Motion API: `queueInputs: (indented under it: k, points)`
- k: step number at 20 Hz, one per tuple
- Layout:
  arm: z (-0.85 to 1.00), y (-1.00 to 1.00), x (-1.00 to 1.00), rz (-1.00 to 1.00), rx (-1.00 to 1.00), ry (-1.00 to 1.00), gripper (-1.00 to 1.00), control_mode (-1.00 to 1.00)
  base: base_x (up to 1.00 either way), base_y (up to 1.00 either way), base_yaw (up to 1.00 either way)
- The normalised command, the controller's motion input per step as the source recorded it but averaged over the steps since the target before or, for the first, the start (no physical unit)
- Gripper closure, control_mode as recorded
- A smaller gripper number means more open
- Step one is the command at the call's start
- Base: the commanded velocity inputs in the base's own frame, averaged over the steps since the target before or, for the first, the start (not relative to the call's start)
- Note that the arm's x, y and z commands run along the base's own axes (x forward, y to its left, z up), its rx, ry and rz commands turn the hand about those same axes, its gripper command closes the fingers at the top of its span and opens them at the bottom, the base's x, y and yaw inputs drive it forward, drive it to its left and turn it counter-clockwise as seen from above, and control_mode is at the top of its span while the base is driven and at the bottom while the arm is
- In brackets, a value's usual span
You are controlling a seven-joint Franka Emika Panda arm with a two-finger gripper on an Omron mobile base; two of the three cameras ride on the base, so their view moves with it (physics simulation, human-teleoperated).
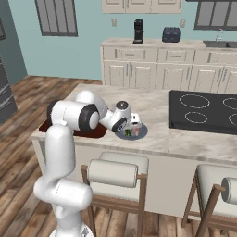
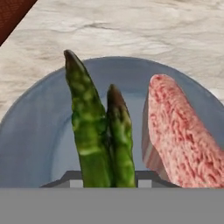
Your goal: Create a steak meal by picking up the steak and asparagus from the tray and placing them on the plate. Leave the tomato on the tray.
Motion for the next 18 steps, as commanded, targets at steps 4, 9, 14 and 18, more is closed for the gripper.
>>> queueInputs:
  k: [4, 9, 14, 18]
  points:
    - [-0.22, 0.00, 0.22, 0.01, 0.00, 0.01, 1.00, -1.00, 0.00, 0.00, 0.00]
    - [-0.10, 0.00, 0.00, 0.00, 0.00, 0.02, -1.00, -1.00, 0.00, 0.00, 0.00]
    - [0.03, 0.00, -0.12, 0.00, 0.00, 0.01, -1.00, -1.00, 0.00, 0.00, 0.00]
    - [0.23, 0.01, -0.19, 0.00, 0.00, 0.00, -1.00, -1.00, 0.00, 0.00, 0.00]
